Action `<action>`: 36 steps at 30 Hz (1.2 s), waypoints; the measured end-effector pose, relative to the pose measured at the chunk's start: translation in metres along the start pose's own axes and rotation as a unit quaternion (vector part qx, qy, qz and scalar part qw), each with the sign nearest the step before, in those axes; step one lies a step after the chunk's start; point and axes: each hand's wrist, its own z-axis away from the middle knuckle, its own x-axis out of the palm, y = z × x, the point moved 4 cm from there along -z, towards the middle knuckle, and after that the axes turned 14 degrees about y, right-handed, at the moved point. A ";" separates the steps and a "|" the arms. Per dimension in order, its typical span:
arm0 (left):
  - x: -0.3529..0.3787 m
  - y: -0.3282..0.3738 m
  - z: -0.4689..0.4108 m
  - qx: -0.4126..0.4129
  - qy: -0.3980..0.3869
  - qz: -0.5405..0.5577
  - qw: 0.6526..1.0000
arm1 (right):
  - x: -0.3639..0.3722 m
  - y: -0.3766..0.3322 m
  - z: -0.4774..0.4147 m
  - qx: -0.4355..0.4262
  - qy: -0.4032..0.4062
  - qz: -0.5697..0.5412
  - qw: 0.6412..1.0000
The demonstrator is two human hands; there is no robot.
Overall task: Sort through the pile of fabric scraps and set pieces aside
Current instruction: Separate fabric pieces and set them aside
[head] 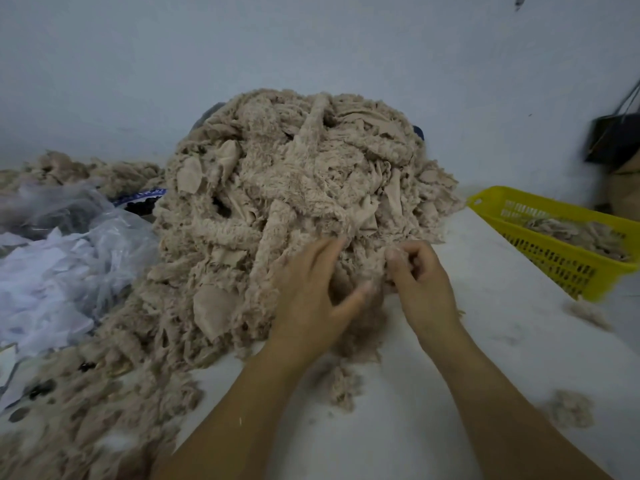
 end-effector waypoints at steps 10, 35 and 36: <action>0.010 -0.022 0.005 -0.330 0.019 0.320 0.888 | 0.026 0.004 0.022 0.104 -0.225 -0.069 0.966; -0.024 0.006 -0.005 0.060 0.118 -0.043 0.990 | -0.024 0.015 -0.030 0.367 0.054 -0.545 0.752; -0.028 -0.001 -0.007 0.010 0.154 -0.063 0.986 | -0.033 0.018 -0.036 0.360 0.102 -0.592 0.714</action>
